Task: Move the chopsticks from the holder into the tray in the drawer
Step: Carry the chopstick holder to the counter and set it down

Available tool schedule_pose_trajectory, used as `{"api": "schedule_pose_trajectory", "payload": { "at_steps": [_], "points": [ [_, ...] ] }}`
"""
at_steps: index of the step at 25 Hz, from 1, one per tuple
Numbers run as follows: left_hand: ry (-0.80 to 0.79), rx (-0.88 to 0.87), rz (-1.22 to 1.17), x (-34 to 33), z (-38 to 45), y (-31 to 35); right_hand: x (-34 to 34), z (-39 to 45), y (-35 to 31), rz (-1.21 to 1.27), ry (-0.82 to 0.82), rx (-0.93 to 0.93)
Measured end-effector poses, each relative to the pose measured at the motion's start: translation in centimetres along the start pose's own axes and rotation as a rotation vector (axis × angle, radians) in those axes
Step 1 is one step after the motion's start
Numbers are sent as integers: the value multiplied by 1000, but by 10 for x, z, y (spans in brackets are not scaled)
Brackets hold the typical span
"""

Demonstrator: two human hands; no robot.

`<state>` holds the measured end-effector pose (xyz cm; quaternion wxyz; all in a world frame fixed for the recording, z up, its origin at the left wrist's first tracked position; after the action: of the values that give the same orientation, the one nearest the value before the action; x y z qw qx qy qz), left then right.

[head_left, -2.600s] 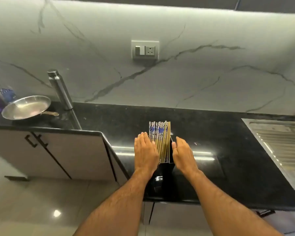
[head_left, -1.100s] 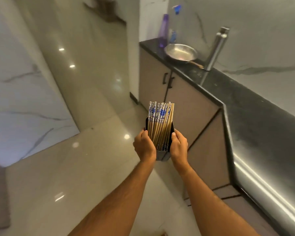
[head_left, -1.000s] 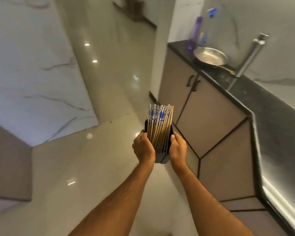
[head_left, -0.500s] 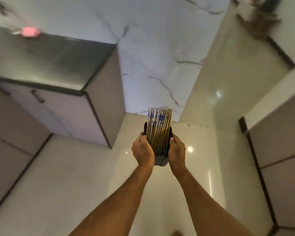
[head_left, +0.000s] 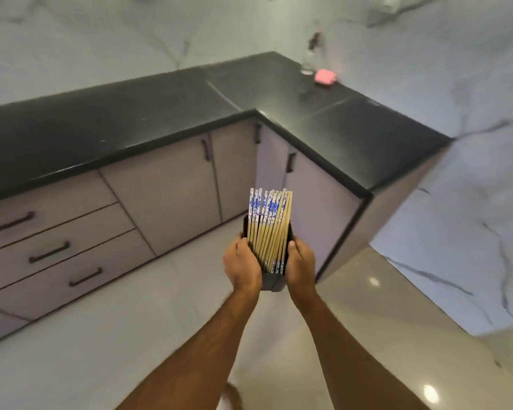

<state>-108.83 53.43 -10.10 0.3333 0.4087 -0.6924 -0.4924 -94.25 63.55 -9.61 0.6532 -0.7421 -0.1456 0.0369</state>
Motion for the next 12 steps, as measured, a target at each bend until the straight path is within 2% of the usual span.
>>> {"api": "schedule_pose_trajectory", "payload": {
  "at_steps": [12],
  "points": [
    [451, -30, -109, 255, 206, 75, -373, 28, -65, -60, -465, 71]
  ]
}}
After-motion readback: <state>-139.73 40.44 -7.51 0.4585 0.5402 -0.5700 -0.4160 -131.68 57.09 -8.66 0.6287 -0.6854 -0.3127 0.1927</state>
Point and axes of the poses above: each hand's wrist, its own z-axis towards the middle knuckle, its own x-axis out of the back of the hand, y = z × x, the point moved 10 cm from there along z, towards the middle knuckle
